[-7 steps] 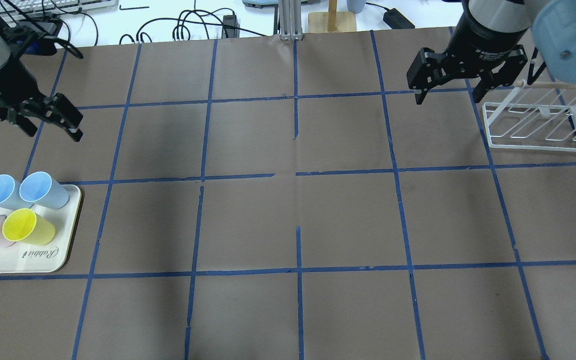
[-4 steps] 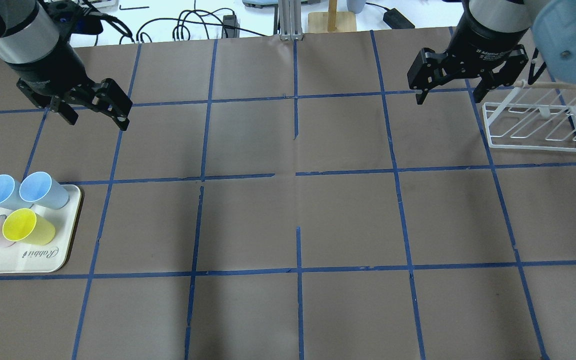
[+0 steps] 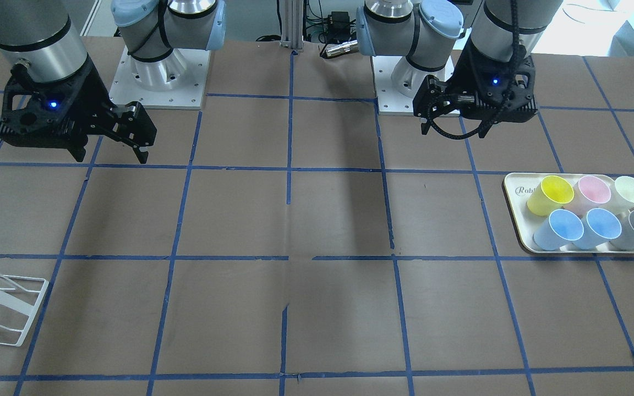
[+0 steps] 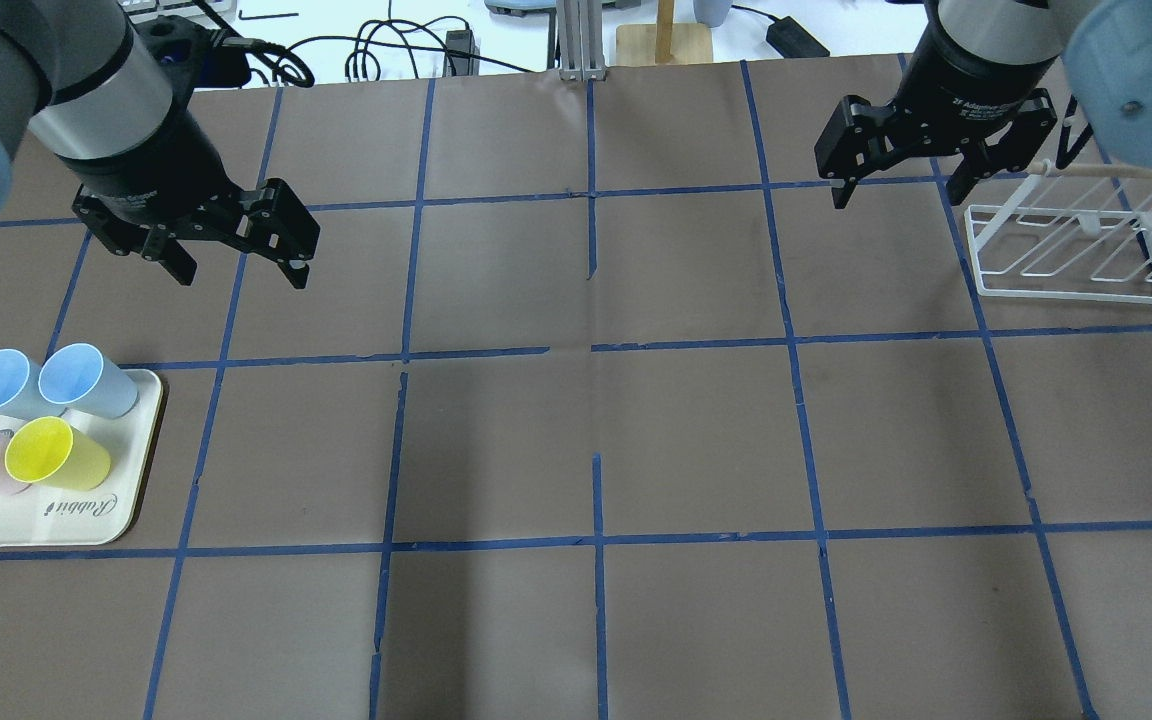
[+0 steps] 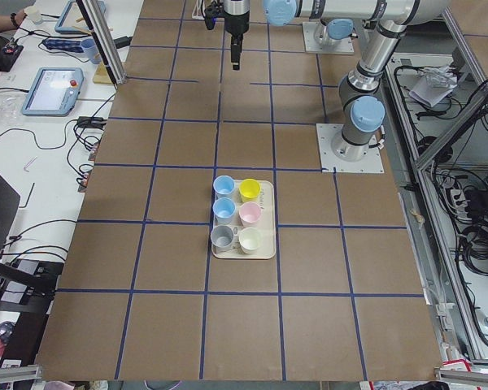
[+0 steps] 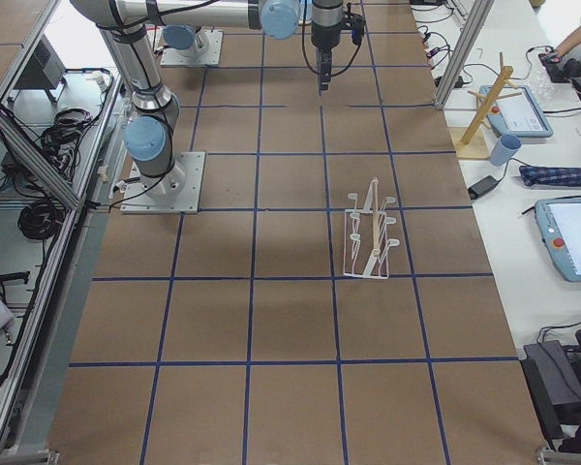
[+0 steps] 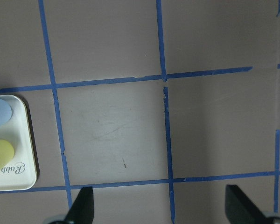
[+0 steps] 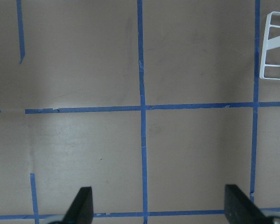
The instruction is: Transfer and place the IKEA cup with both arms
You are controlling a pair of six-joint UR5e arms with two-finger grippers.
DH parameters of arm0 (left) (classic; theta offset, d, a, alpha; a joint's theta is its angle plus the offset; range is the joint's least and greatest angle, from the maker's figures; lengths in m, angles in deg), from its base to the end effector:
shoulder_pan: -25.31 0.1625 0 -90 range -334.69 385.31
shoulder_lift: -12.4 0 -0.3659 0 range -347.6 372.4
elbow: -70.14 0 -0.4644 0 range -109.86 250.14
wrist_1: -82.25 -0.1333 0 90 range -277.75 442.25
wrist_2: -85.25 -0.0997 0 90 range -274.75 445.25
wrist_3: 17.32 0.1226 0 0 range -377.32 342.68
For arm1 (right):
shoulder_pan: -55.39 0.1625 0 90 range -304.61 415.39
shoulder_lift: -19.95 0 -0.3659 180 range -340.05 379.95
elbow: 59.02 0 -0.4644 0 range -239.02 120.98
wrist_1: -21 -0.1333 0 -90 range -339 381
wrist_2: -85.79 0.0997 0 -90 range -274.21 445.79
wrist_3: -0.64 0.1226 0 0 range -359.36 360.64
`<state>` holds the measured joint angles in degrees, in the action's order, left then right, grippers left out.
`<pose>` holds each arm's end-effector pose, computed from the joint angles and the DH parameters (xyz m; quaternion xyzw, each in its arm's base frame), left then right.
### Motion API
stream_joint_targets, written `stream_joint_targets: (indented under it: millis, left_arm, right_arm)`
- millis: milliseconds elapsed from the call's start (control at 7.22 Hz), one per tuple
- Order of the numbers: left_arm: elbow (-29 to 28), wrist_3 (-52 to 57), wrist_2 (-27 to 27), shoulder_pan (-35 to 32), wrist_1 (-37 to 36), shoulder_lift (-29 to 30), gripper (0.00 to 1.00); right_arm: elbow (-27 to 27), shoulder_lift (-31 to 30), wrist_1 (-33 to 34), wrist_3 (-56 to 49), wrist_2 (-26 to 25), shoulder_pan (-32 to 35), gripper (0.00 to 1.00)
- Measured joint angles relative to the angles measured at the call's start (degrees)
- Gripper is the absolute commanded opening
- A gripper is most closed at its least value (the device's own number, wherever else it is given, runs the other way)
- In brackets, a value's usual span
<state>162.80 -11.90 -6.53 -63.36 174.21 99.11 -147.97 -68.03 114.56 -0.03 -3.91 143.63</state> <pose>-0.1169 -0.5431 0.4081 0.0359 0.9992 0.0125 0.0148 0.1160 -0.5862 0.4023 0.0095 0.9997 -0.0227 0.0021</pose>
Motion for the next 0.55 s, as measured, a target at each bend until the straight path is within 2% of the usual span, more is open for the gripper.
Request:
stream_joint_targets:
  millis: [554]
  left_arm:
    - [0.51,-0.32,0.17,-0.6,-0.11,0.06,1.0]
  right_arm:
    - [-0.01,0.0,0.0,-0.01,0.19,0.0,1.0]
